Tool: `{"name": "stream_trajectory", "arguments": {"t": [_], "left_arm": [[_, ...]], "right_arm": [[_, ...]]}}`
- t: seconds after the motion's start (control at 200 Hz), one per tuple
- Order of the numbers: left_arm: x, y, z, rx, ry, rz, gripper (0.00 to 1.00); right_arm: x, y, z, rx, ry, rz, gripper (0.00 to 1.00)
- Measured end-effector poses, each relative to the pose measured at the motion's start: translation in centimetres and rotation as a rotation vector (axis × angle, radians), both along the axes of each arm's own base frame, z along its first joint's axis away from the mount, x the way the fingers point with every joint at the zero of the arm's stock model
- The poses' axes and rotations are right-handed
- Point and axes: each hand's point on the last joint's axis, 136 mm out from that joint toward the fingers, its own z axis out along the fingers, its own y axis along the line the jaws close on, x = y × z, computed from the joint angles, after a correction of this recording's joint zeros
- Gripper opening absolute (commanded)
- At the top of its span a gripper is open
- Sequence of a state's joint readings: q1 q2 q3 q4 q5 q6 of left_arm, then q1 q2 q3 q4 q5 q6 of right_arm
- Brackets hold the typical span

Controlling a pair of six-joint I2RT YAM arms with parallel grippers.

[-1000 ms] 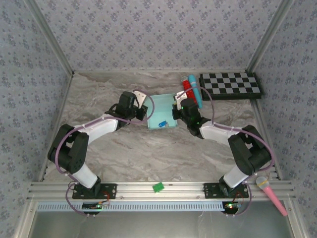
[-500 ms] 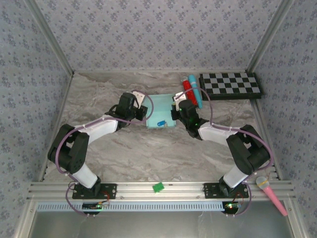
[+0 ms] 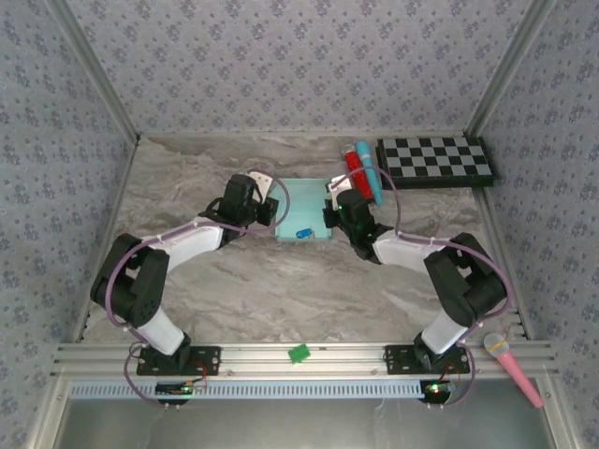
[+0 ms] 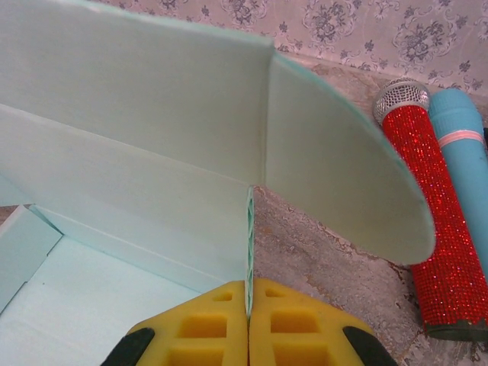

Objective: Fold the paper box

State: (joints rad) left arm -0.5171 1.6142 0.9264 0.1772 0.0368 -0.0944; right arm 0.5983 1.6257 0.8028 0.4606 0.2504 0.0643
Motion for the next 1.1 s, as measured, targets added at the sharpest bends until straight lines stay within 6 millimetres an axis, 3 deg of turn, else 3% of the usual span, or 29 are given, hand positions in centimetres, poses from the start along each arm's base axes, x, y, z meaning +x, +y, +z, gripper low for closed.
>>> {"name": "stream_trajectory", "arguments": {"t": [0.345, 1.104], "left_arm": [[0.1, -0.9, -0.5, -0.024, 0.003, -0.035, 0.11], [0.3, -1.2, -0.4, -0.110, 0.022, 0.017, 0.10]], "right_arm": [[0.1, -0.1, -0.6, 0.010, 0.018, -0.015, 0.07], [0.0, 0.1, -1.0, 0.121, 0.006, -0.161, 0.08]]}}
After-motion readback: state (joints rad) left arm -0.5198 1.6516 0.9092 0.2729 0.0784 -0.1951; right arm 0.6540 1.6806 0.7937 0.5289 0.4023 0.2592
